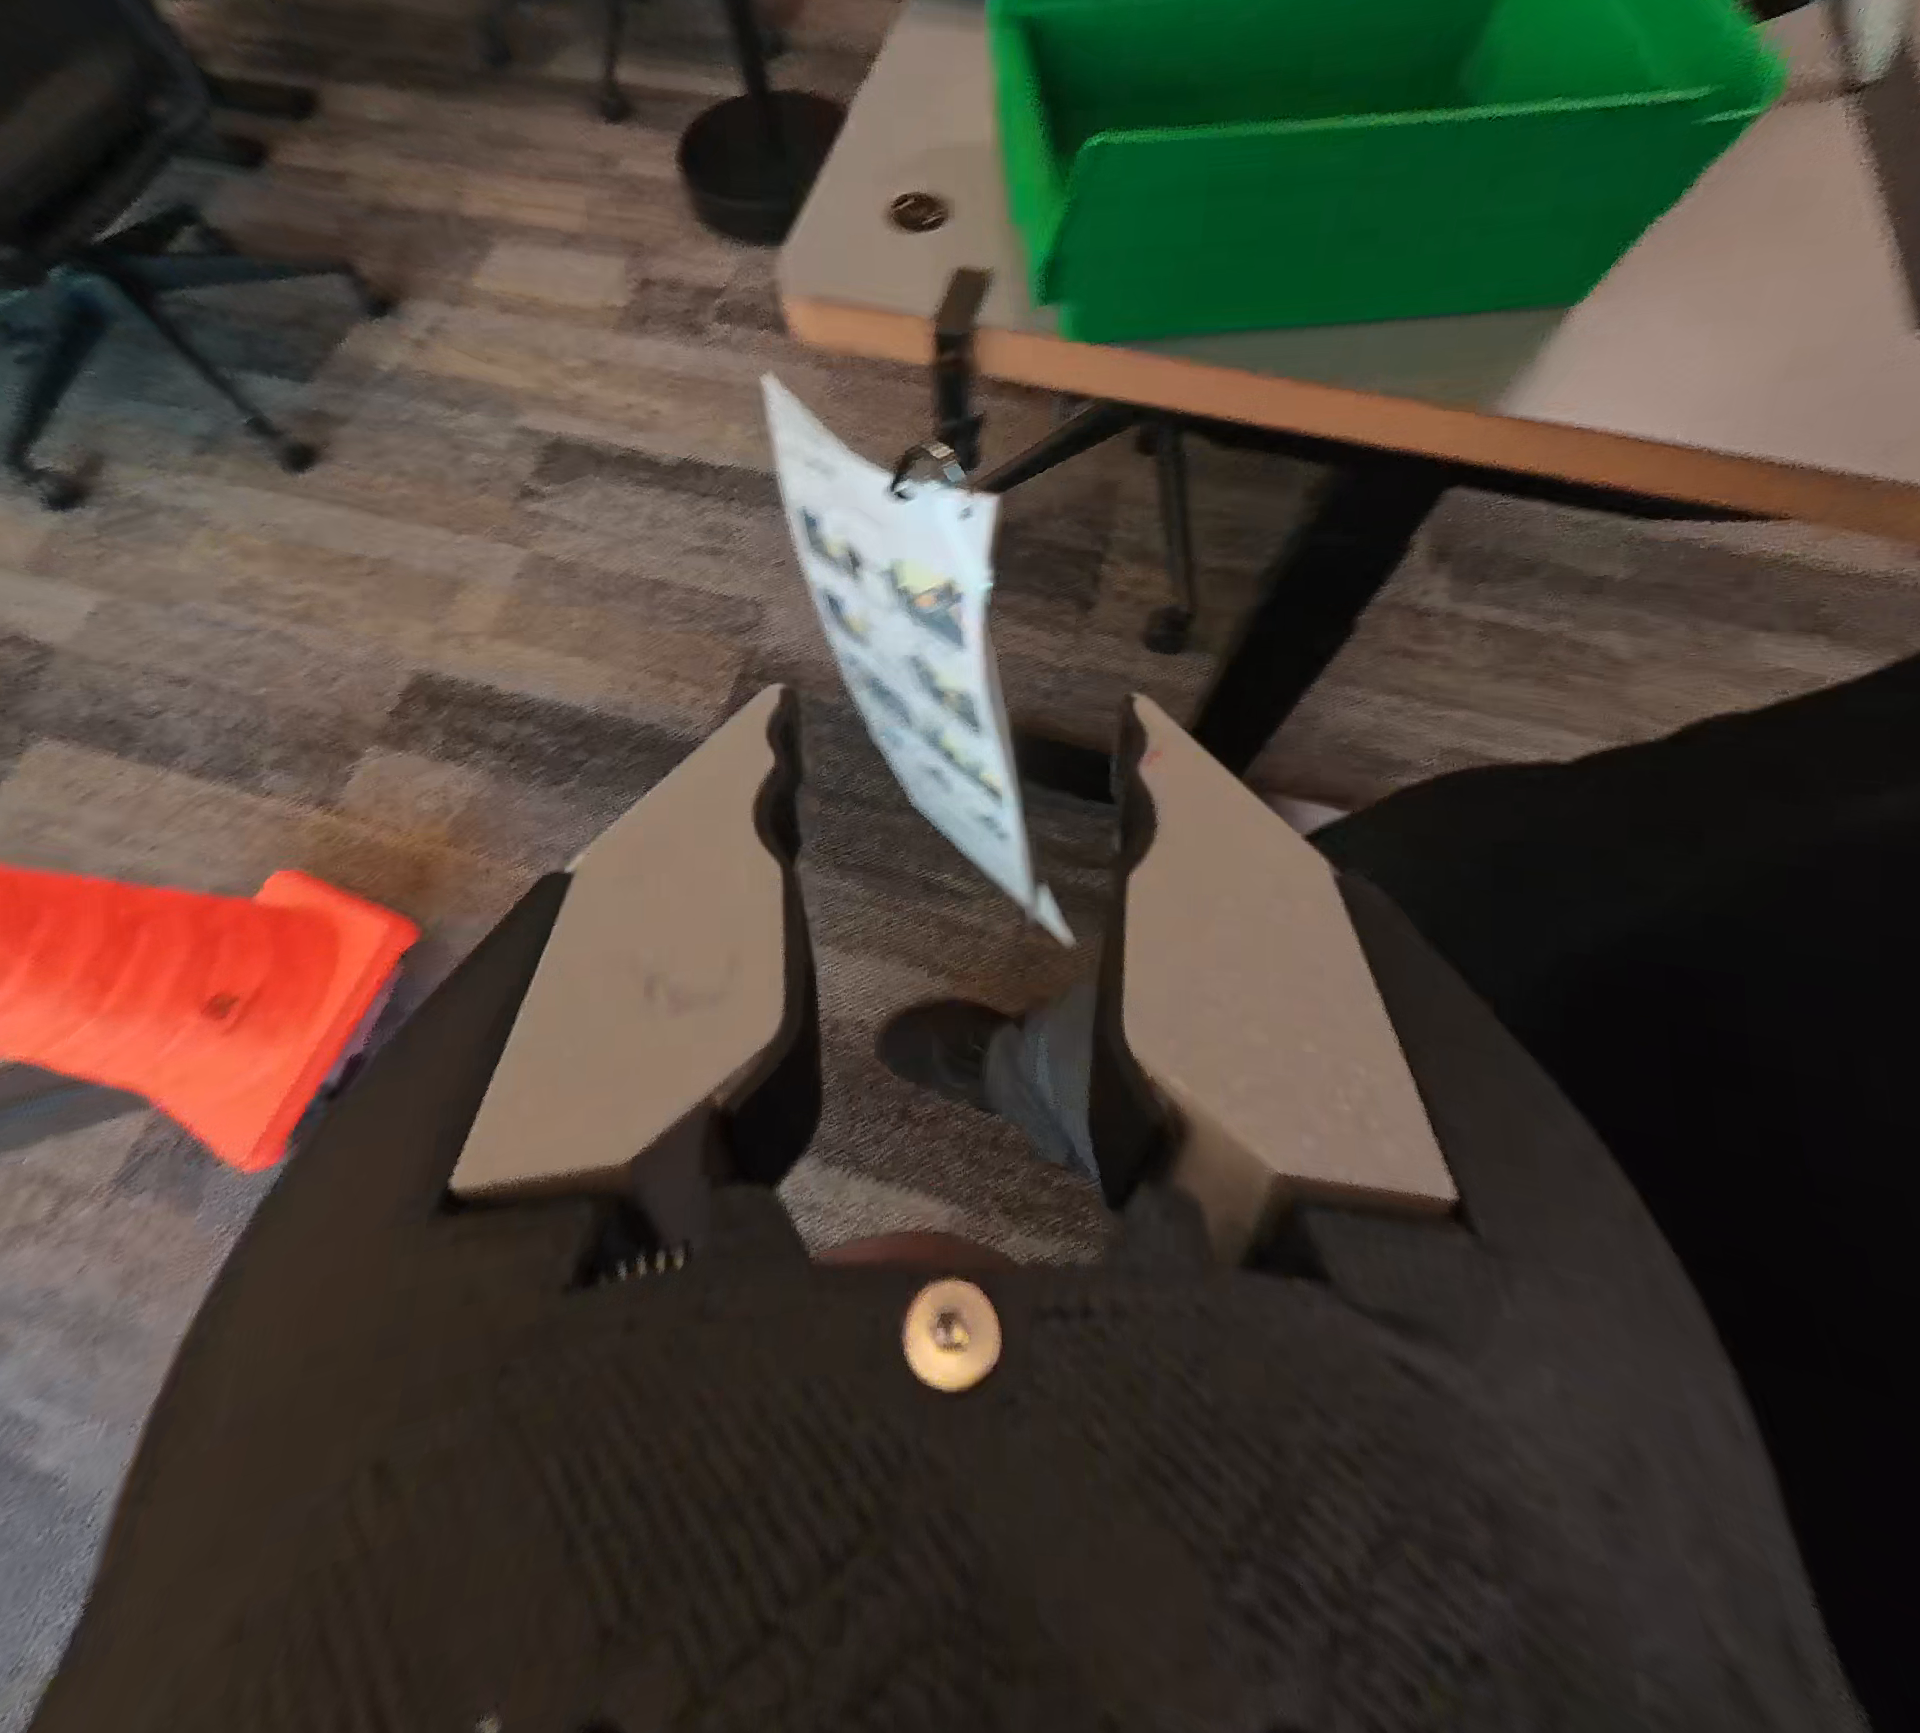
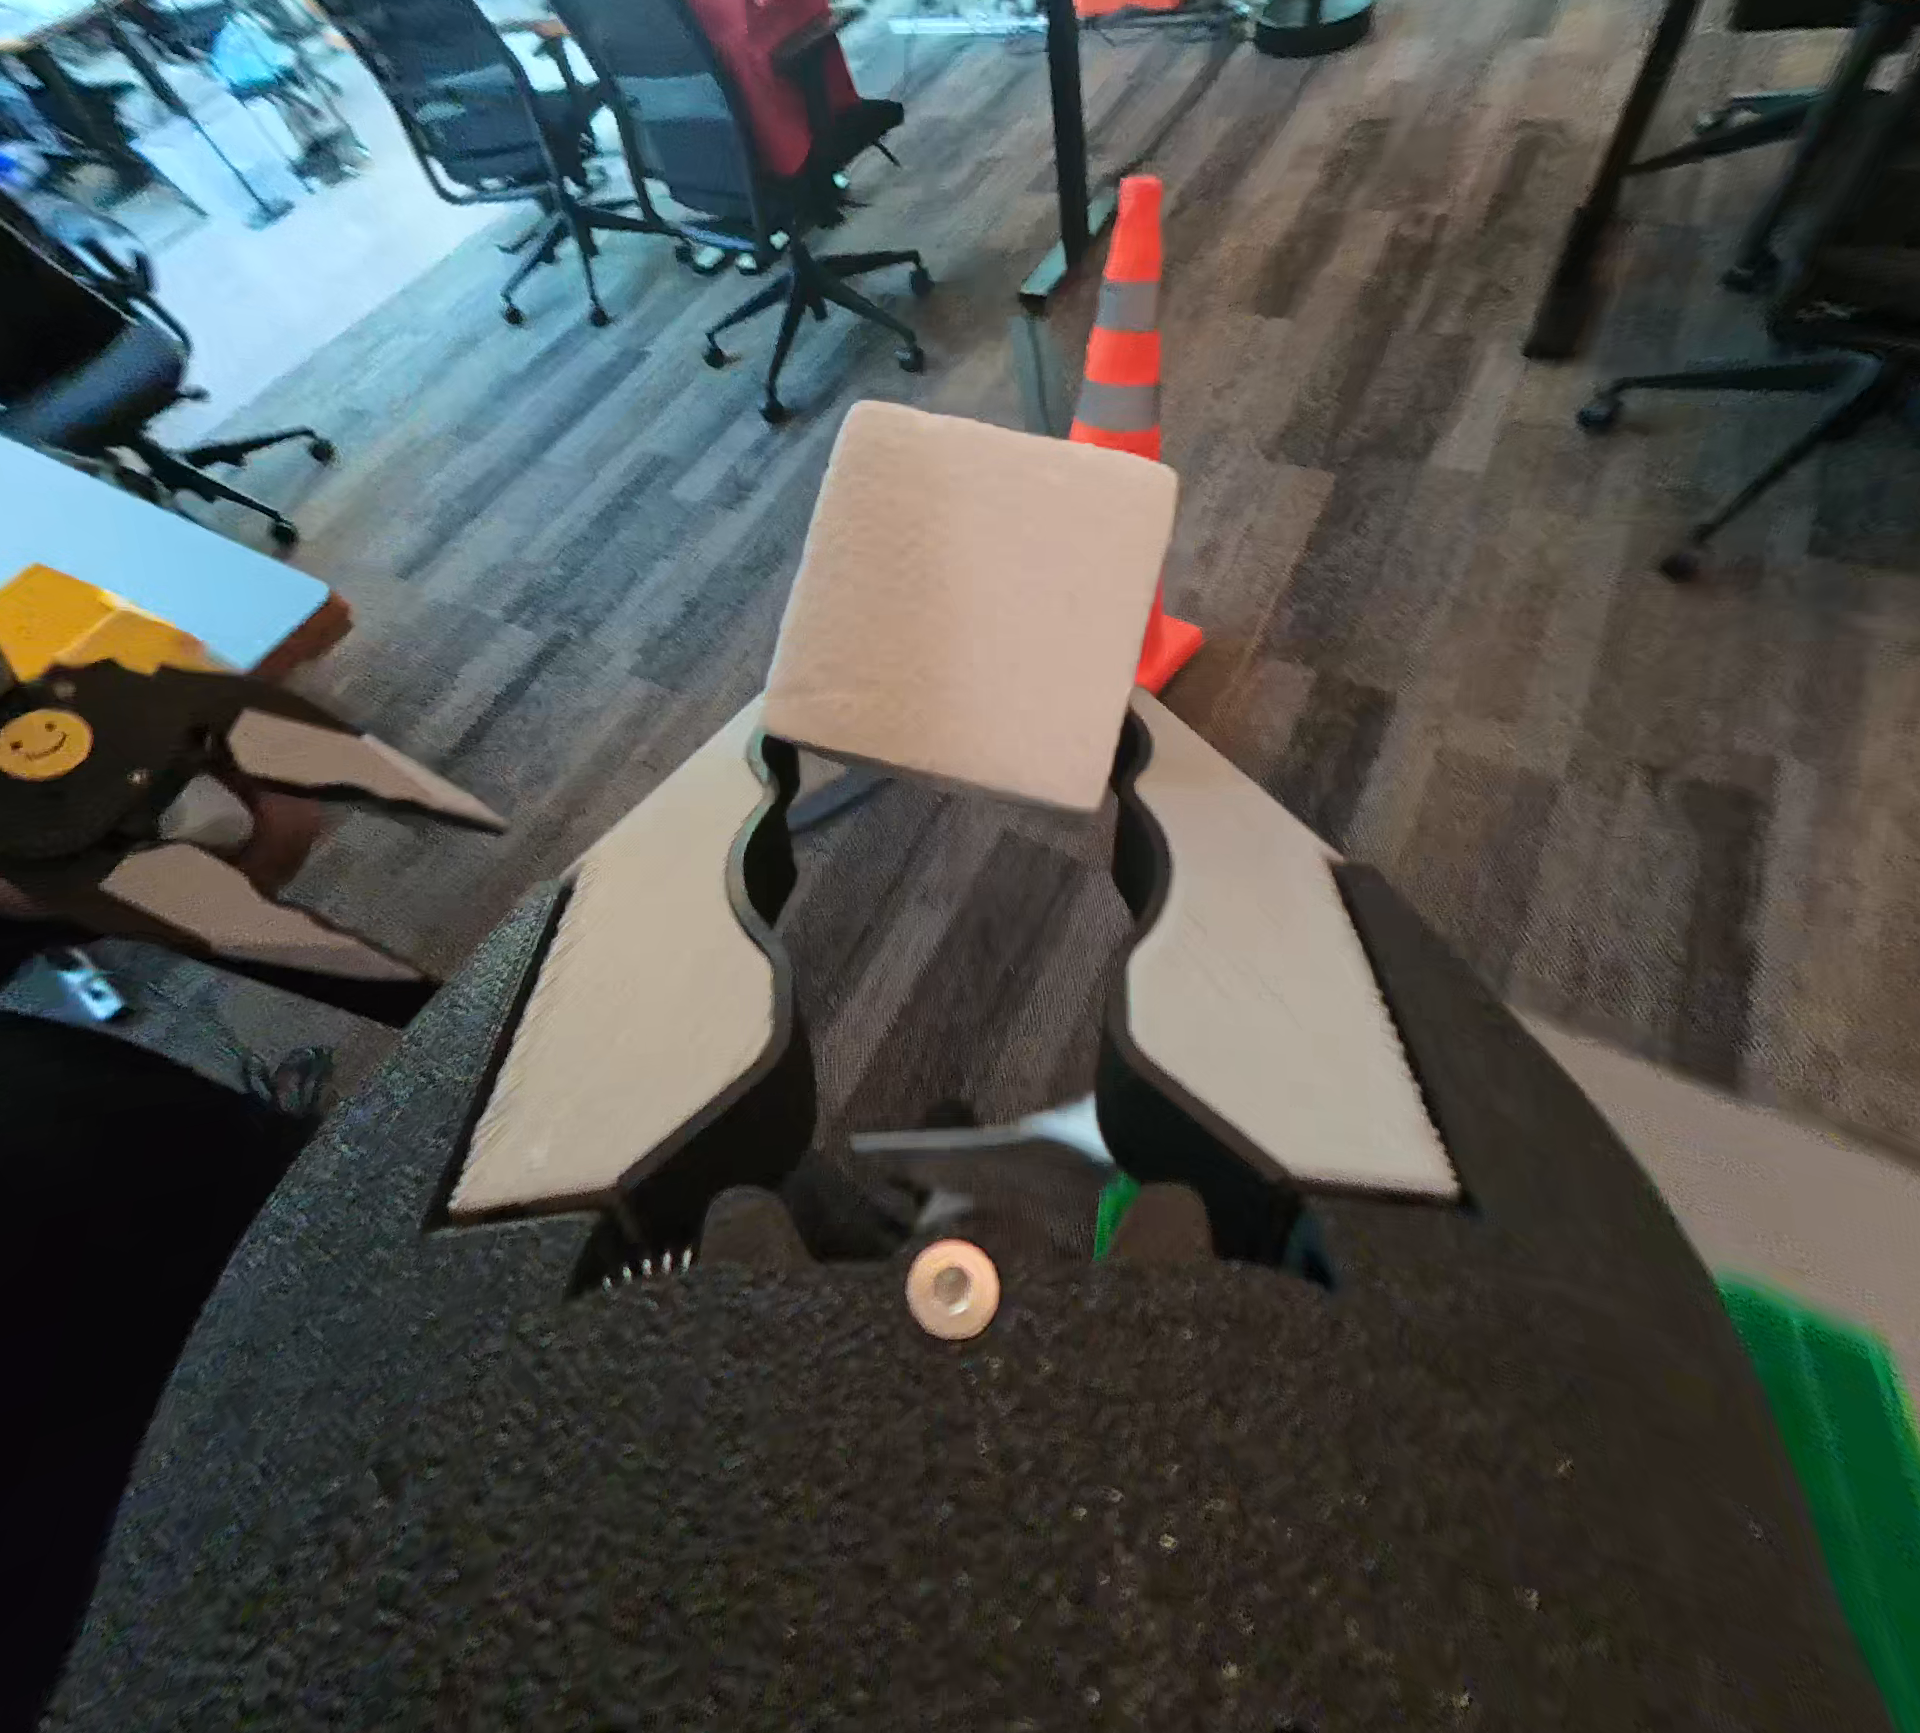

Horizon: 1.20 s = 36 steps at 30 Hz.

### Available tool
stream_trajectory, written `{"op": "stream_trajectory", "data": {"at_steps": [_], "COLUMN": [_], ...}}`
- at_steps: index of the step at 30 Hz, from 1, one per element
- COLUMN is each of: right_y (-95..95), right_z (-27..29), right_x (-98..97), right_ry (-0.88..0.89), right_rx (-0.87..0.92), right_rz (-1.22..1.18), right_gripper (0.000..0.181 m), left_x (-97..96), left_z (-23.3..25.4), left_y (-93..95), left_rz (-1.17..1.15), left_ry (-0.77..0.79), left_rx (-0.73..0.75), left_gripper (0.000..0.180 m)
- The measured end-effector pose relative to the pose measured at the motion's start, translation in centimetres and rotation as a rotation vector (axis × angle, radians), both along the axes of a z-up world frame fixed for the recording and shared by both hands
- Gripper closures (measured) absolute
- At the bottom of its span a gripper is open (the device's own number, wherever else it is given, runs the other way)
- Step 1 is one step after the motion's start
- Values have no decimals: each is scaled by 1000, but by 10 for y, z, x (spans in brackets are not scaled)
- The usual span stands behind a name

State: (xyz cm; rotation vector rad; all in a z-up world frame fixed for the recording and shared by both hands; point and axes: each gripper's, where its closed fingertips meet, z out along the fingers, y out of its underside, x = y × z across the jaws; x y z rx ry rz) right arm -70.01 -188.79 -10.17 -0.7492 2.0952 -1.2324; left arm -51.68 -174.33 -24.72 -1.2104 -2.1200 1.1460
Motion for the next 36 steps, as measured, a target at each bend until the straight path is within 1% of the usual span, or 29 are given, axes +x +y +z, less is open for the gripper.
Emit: {"op": "stream_trajectory", "data": {"at_steps": [4, 8, 10, 12, 13, 16, 20, 22, 25, 29, 33, 36], "right_y": [-103, -208, -261, -305, -323, -359, -391, -405, -422, -441, -461, -468], "right_z": [2, -9, -17, -17, -15, -11, -12, -11, -8, -2, -8, -19], "right_x": [72, 133, 149, 158, 160, 166, 158, 150, 139, 130, 121, 107], "right_ry": [-146, -288, -311, -323, -324, -318, -250, -267, -338, -396, -362, -344], "right_rx": [-38, -32, 3, 30, 35, 85, 129, 150, 193, 228, 268, 329], "right_rz": [87, 172, 169, 164, 156, 195, 191, 156, 103, 17, -100, -163], "right_gripper": [121, 121, 121, 121, 121, 121, 121, 121, 121, 121, 121, 120], "left_x": [65, 111, 123, 125, 126, 127, 102, 87, 53, -15, -72, -100], "left_z": [-17, -33, -28, -12, -5, 7, 22, 25, 34, 68, 105, 119], "left_y": [-65, -163, -214, -264, -290, -369, -459, -501, -566, -620, -643, -641], "left_rz": [60, 71, 60, 6, -23, -52, -151, -251, -435, -750, -1028, -1241], "left_ry": [-58, -132, -160, -169, -175, -208, -136, -145, -149, -65, -5, 46], "left_rx": [-17, 13, 48, 40, 20, -5, -24, -66, -182, -315, -503, -618], "left_gripper": [123, 124, 127, 126, 123, 105, 98, 96, 96, 92, 89, 89]}}
